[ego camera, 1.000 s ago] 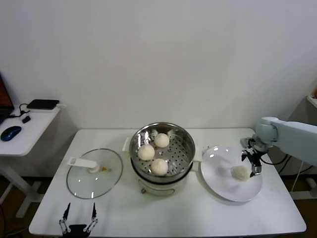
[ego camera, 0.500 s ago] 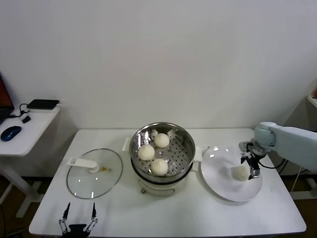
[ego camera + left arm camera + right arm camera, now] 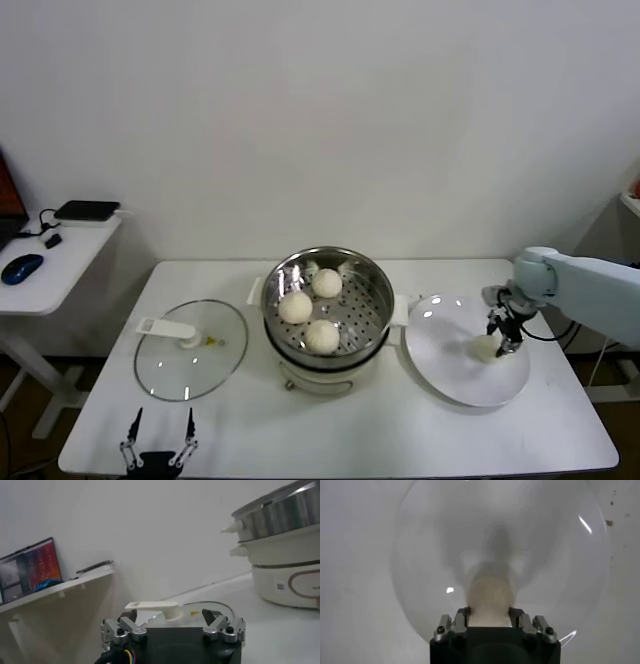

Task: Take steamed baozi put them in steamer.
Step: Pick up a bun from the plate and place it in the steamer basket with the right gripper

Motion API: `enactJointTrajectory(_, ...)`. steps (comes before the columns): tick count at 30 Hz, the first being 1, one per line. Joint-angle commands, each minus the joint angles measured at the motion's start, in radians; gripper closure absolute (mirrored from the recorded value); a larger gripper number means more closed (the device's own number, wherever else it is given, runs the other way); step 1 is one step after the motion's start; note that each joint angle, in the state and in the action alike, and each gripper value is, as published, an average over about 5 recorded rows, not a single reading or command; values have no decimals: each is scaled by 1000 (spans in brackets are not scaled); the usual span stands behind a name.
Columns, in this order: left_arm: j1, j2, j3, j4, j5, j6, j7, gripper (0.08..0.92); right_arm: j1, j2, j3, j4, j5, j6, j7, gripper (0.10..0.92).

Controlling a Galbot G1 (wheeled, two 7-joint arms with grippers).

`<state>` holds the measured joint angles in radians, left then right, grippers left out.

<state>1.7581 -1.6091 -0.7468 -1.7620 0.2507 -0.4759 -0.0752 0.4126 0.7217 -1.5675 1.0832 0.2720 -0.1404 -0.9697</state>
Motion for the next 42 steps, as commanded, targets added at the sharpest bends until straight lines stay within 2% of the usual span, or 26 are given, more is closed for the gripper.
enactJointTrajectory(1, -1, -49, 4, -4, 3, 1, 0, 177, 292, 6, -219, 107, 148, 3, -30, 470)
enactJointTrajectory(10, -3, -49, 9, 0, 1, -4, -1, 177, 684, 113, -418, 291, 401, -36, -57, 467)
enactJointTrajectory(21, -5, -49, 0, -7, -7, -1, 0, 177, 795, 247, -353, 358, 591, -93, -65, 465)
enactJointTrajectory(32, -10, -49, -6, -11, -23, 6, 3, 177, 578, 383, -194, 340, 598, -177, 24, 464)
enactJointTrajectory(42, -12, -49, -15, -1, -28, 6, 3, 177, 408, 398, -160, 287, 496, -194, 85, 455)
